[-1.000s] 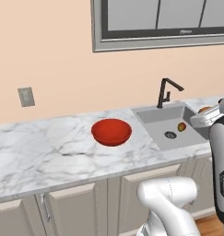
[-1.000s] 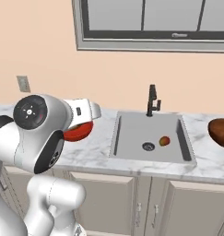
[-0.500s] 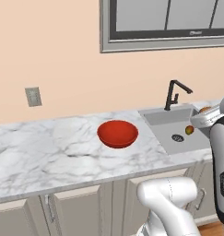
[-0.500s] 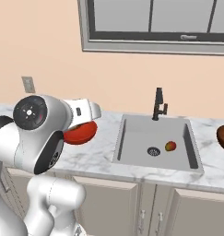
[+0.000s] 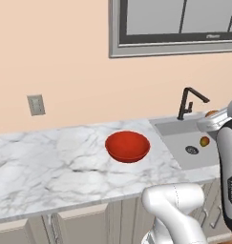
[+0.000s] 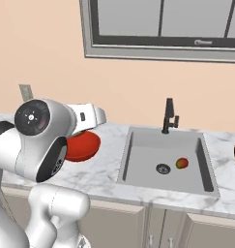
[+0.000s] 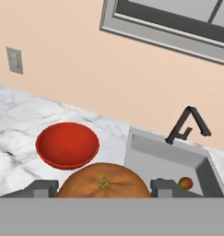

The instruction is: Pick the tangerines from the cabinet and place them in one bowl. Pick the mango from the sink and place it in the other bowl.

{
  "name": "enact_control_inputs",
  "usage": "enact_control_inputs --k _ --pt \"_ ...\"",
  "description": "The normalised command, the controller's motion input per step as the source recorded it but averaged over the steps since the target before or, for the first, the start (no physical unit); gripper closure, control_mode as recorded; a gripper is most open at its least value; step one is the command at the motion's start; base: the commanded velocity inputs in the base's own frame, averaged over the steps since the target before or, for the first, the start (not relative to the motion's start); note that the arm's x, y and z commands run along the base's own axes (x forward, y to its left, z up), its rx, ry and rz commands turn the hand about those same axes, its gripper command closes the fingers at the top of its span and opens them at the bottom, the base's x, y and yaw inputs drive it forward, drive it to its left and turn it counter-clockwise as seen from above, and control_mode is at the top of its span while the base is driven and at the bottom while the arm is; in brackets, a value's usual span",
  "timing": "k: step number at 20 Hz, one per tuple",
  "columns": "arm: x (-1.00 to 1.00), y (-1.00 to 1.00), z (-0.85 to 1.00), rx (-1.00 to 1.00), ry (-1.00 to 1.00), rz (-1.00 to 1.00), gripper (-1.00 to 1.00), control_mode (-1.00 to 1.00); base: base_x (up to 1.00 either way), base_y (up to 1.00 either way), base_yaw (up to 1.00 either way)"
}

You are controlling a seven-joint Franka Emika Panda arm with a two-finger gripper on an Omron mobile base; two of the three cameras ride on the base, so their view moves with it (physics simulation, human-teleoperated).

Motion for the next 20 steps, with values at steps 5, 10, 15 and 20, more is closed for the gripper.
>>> enact_control_inputs --k 5,10,15,20 --pt "0.00 0.00 0.00 0.00 0.00 0.00 1.00 1.00 0.23 0.06 0.02" --pt "0.00 0.00 0.00 0.00 0.00 0.00 1.00 1.00 0.09 0.00 0.03" --pt "0.02 0.05 0.00 0.00 0.02 0.00 1.00 -1.00 0.00 0.00 0.01" --pt "0.15 0.32 0.00 -0.06 0.19 -0.01 1.00 -1.00 0.00 0.00 0.00"
